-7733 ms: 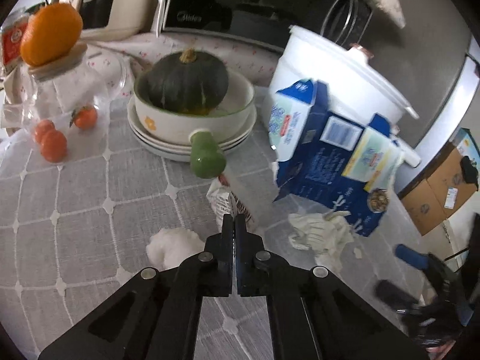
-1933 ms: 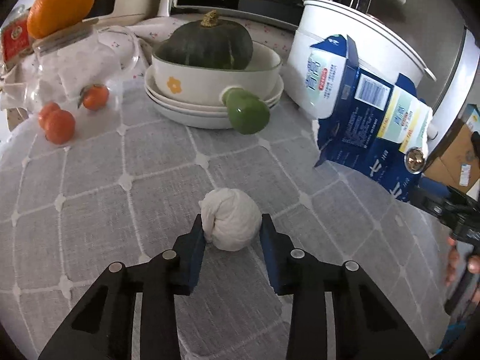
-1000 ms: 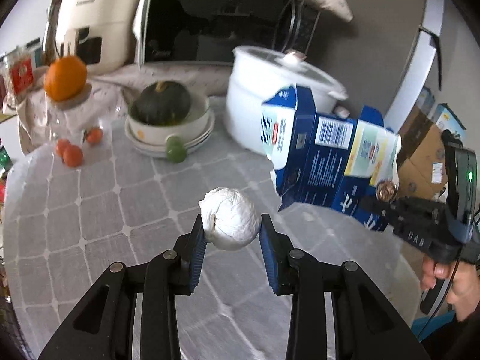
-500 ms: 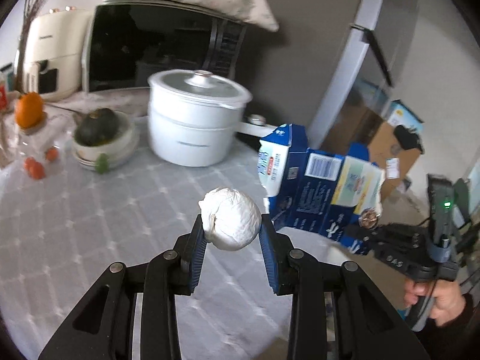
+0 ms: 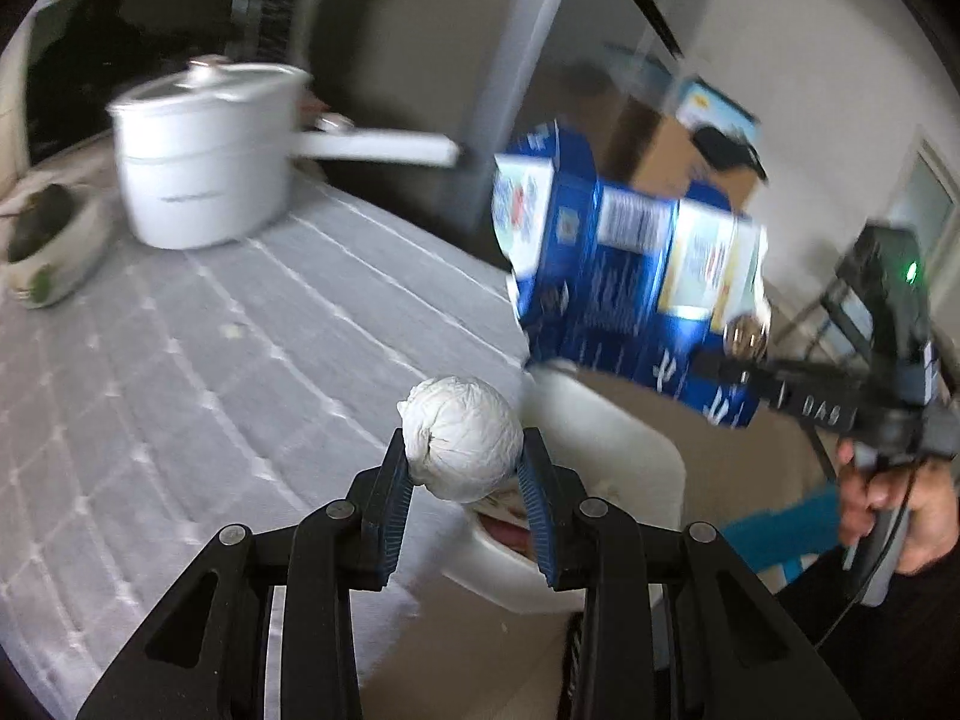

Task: Collect trash
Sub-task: 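Carry the tissue ball and blue carton over the white bin and release both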

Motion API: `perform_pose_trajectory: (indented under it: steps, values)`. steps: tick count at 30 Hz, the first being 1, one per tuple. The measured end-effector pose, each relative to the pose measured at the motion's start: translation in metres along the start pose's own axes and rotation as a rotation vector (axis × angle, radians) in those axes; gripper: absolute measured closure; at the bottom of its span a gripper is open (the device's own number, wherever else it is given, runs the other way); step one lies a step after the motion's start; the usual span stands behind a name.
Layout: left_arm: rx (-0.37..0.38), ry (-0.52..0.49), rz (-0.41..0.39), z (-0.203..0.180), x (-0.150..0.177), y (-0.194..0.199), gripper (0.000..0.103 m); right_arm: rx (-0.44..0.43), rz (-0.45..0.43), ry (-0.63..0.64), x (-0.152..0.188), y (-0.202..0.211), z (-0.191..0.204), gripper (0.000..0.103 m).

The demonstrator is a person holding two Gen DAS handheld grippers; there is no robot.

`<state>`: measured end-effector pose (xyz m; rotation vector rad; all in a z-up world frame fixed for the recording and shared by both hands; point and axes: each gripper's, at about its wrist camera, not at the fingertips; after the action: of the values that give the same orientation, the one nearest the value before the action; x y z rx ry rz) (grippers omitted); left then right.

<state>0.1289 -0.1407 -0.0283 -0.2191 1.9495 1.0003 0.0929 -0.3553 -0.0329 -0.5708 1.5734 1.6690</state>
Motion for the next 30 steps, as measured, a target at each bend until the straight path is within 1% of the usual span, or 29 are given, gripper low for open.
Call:
perform_pose_trajectory:
  steps: [6,9,12,14,16,18,22,24,27,30]
  values:
    - [0.099,-0.076,0.109,-0.052,0.020,-0.053,0.066,0.108,-0.029,-0.047,0.011,0.022,-0.035,0.096]
    - [0.120,-0.092,0.159,-0.070,0.029,-0.080,0.065,0.196,-0.012,-0.068,0.020,0.026,-0.057,0.096]
    - [0.132,-0.078,0.188,-0.079,0.034,-0.101,0.063,0.230,0.005,-0.096,0.026,0.030,-0.072,0.096]
    - [0.137,-0.054,0.213,-0.082,0.036,-0.115,0.055,0.243,0.015,-0.118,0.029,0.031,-0.081,0.096]
    - [0.123,-0.037,0.240,-0.082,0.038,-0.124,0.028,0.257,0.022,-0.119,0.030,0.032,-0.085,0.096]
    - [0.082,-0.039,0.238,-0.081,0.039,-0.126,0.017,0.256,0.030,-0.117,0.031,0.030,-0.088,0.096]
    - [0.047,-0.010,0.224,-0.070,0.032,-0.129,0.009,0.261,0.060,-0.107,0.035,0.024,-0.090,0.096]
    - [0.035,0.011,0.215,-0.063,0.028,-0.126,0.006,0.266,0.091,-0.097,0.041,0.020,-0.090,0.096]
    - [0.026,0.035,0.205,-0.052,0.024,-0.118,0.005,0.267,0.146,-0.077,0.047,0.011,-0.089,0.095]
    - [0.018,0.052,0.197,-0.043,0.020,-0.110,0.005,0.264,0.221,-0.031,0.058,-0.005,-0.080,0.095]
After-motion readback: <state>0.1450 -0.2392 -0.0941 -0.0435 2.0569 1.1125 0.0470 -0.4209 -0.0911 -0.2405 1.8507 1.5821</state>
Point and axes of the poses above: each gripper's, at about its wrist camera, not at the fingertips, and y roughly against the way its jaws point, z to its left, x to its underside, and after that the axes turned 12 degrees about -z, right-handed
